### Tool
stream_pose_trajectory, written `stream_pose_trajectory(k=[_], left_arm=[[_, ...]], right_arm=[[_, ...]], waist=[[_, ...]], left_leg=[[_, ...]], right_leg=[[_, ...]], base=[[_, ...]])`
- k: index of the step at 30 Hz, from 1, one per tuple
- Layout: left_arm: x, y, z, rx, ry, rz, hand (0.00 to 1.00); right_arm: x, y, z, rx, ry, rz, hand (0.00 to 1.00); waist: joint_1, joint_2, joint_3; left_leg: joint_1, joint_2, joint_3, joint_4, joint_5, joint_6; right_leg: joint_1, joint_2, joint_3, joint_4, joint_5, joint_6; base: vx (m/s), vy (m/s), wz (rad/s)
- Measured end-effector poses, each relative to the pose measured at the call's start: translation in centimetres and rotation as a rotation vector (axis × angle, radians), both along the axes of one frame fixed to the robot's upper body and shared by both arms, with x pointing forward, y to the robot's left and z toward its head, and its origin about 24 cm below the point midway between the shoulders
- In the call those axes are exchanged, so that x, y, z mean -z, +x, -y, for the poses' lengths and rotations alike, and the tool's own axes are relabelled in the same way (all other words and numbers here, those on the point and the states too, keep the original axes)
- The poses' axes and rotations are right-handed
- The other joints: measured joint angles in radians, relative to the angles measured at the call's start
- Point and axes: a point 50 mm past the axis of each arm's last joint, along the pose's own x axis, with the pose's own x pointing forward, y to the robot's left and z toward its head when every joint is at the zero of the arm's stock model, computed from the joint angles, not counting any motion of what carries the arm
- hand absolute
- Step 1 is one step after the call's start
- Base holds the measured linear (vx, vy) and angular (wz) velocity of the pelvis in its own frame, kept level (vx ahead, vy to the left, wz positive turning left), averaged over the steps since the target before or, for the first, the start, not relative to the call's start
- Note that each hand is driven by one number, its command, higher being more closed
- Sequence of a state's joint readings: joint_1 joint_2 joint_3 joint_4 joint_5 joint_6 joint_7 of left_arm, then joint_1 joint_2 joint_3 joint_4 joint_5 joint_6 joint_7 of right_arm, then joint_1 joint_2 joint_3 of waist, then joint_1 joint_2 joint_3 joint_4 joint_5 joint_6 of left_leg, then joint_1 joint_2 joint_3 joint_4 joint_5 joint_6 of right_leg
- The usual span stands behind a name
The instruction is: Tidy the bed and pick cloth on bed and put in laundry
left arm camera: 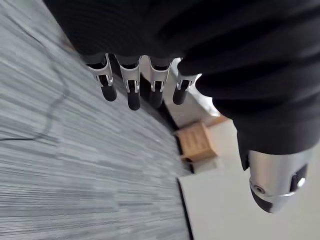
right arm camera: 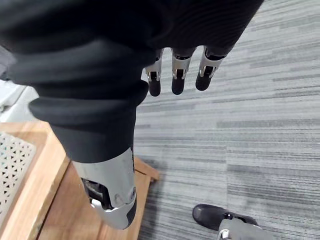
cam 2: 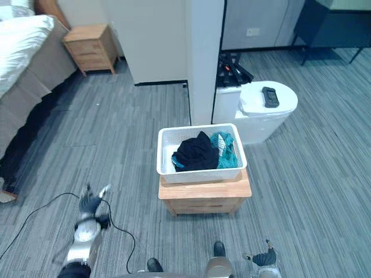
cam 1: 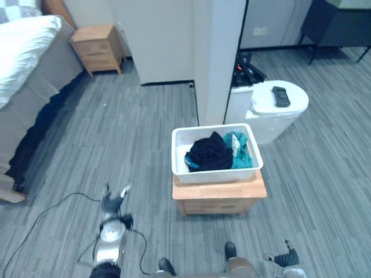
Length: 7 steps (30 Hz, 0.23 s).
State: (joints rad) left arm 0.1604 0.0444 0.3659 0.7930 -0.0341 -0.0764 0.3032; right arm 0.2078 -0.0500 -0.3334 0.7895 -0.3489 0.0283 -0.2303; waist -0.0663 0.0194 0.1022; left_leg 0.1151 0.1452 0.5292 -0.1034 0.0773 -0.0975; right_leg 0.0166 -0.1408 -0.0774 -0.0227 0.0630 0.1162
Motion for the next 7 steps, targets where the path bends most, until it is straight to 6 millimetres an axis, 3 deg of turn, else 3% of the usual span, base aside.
stream_pose_trajectory(k=[3,7], left_arm=[[1.9,-4.0,1.8,-0.073,-0.106,-0.127,0.0],[2.7,-5.8,3.3,-0.098,-0.176,-0.178,0.0]], right_arm=[[0.7,-0.6,-1.0,0.066,0.068,-0.012,0.0],[1.1,-0.7,-1.7,0.091,0.111,-0.028,0.0]], waist=[[0.028,-0.007,-0.012],[0.03,-0.008,-0.028]], left_leg=[[0.0,-0.004,-0.008,0.0,0.0,0.0],[-0.004,-0.009,-0.02,0.0,0.0,0.0]], right_leg=[[0.009,-0.003,-0.002,-0.001,-0.008,0.0],[0.013,-0.006,-0.001,-0.003,-0.018,-0.002]], base=[[-0.06,0.005,0.1],[-0.01,0.012,0.09]])
